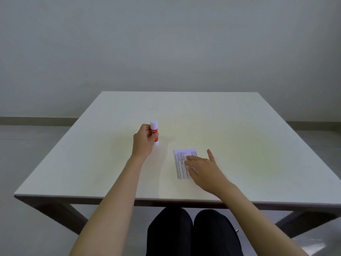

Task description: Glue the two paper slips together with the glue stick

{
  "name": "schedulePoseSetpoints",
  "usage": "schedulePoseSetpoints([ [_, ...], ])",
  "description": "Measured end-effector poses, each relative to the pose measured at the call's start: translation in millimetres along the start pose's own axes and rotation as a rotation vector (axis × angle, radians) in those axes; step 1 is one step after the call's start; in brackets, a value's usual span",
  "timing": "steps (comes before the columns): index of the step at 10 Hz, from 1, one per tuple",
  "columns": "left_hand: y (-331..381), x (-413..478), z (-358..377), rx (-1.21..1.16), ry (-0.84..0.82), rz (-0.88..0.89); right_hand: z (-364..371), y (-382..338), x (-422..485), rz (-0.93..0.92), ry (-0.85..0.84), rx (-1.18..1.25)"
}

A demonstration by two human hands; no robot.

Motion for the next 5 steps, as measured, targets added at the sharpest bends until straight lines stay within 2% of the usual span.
schedulePoseSetpoints([
  [5,-3.8,-5.5,4.2,-0.130,-0.042,-0.068,3.6,-7.6,-6.0,-0.005,-0.011,-0.056],
])
Point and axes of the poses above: each hand's wrist, its own x-axis towards the middle knuckle, its own z-axis out of the palm, y = z × x, the point moved 4 cm from there along x, towards the middle knuckle, and after that the axes turned 2 degrees about -y, right-handed, at the moved point
